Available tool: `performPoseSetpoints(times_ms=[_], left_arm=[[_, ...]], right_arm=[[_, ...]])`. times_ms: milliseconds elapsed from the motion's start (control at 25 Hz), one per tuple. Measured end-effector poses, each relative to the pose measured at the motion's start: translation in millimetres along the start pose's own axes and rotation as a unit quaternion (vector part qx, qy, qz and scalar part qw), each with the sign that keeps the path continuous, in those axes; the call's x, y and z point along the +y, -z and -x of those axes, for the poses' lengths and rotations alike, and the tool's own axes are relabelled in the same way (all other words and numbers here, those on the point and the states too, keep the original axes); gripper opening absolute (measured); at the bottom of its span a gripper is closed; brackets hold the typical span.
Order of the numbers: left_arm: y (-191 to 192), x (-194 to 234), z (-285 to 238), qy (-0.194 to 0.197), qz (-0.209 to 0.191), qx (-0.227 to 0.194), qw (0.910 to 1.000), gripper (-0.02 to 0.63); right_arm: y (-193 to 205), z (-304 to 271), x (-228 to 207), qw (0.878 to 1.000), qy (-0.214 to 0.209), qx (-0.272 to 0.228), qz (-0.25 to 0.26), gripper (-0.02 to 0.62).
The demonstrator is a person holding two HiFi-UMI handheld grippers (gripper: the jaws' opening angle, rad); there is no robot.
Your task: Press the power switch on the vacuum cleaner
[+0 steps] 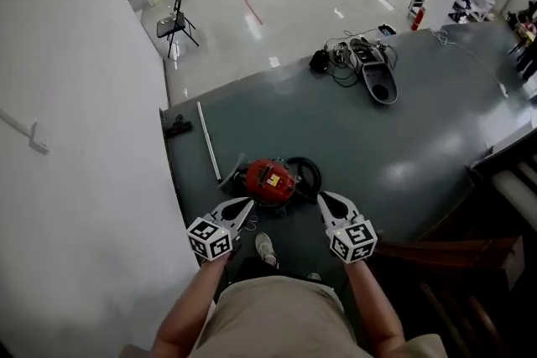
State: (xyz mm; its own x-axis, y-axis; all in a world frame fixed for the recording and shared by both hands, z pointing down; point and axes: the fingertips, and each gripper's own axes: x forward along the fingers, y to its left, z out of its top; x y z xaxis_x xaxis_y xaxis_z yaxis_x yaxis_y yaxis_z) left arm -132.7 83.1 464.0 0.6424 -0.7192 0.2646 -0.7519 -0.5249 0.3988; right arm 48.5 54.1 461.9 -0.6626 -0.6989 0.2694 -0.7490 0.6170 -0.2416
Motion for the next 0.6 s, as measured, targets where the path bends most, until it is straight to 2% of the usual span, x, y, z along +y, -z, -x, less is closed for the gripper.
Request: performPoseSetpoints(times_ms=[160, 320, 440, 600], left_arm=[[-5.8, 39.6, -8.6, 0.022, -0.003, 0.020, 0.9996, 0.006], [7.0, 70.8, -20.8, 0.052, -0.002, 0.052, 0.9973, 0.006], [19.1, 86.3, -31.1, 0.075, 0.002, 0.080, 0.9940, 0.006], [30.4, 95.6, -44.0, 0.107, 0.014, 0.092, 0.9899, 0.006]], right_arm=[[1.6, -42.5, -0.7, 1.000, 0.020, 0.012, -0.003, 0.012], [9.6, -72.7, 0.8, 0.999, 0.039, 0.021, -0.009, 0.012], [13.8, -87.2, 4.2, 0.998, 0.051, 0.023, -0.025, 0.012], [35.9, -108.3, 1.4, 0.996, 0.057, 0.045, -0.042, 0.012]])
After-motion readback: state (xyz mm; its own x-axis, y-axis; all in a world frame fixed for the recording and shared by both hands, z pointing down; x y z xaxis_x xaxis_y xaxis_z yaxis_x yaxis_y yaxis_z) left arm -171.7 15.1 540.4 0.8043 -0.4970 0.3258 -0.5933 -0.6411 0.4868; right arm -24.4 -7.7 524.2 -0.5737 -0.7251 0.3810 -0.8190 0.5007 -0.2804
